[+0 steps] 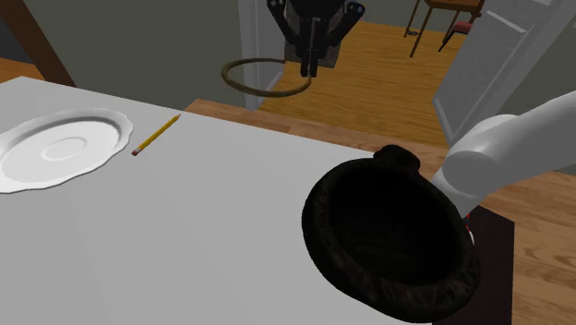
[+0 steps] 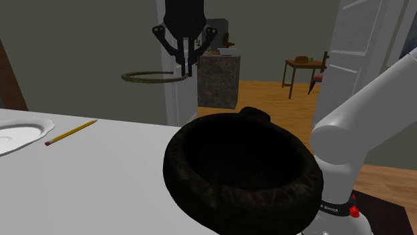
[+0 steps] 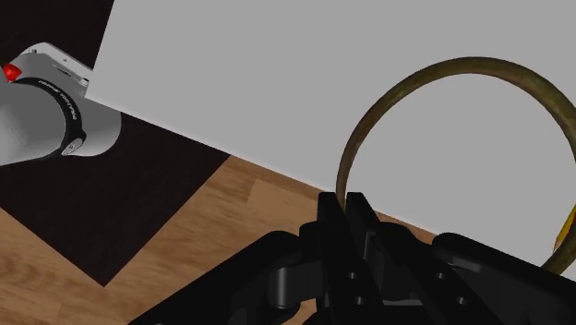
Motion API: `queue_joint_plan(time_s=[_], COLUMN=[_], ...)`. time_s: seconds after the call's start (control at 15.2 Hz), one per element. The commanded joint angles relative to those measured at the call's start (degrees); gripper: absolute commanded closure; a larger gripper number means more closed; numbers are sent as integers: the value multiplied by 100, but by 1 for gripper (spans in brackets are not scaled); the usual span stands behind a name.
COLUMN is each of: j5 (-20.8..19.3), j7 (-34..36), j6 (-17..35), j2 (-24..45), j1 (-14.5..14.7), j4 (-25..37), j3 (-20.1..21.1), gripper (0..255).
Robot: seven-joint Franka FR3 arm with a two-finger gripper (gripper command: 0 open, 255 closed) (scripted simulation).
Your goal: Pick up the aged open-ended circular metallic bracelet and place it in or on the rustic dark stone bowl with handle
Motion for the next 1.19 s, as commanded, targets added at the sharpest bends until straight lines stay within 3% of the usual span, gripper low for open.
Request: queue_joint_plan(time_s=[0.0, 0.46, 1.12], j5=[-23, -107, 648], j7=[49, 191, 840], j6=[-135, -556, -1203], j2=[61, 294, -1249], j1=[-15, -70, 568], j4=[196, 851, 183], j3=[-8, -34, -131], gripper=[255, 255, 255])
